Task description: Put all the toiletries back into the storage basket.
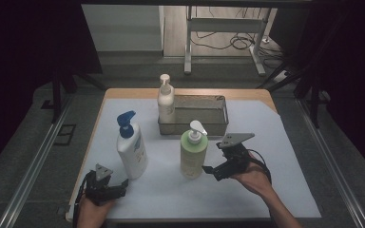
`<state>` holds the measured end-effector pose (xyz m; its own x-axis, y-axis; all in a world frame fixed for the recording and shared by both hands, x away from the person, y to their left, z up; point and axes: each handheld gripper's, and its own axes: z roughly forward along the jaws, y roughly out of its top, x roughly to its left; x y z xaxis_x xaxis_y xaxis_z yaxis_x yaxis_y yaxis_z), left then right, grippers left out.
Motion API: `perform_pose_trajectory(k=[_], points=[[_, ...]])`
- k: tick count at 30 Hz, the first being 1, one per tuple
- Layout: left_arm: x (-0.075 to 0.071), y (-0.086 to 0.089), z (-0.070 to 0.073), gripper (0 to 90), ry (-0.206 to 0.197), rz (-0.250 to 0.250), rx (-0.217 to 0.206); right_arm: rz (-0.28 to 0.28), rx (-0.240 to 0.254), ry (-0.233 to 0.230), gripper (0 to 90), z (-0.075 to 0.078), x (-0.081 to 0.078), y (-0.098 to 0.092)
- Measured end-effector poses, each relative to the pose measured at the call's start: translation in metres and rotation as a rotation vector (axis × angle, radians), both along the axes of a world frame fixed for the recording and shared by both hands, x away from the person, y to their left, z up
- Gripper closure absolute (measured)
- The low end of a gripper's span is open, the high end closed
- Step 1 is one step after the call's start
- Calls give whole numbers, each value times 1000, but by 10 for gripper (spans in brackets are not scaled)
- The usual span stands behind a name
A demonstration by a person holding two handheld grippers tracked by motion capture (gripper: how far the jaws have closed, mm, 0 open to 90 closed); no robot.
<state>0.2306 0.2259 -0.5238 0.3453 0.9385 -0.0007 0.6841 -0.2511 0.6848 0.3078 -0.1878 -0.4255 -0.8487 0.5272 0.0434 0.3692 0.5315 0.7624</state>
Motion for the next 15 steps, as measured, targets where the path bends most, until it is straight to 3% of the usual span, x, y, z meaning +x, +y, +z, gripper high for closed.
perform_pose_trajectory(k=[15], points=[[0, 0, 0, 131, 0, 1, -2, 23, 1, -26, 2, 3, 3, 28]])
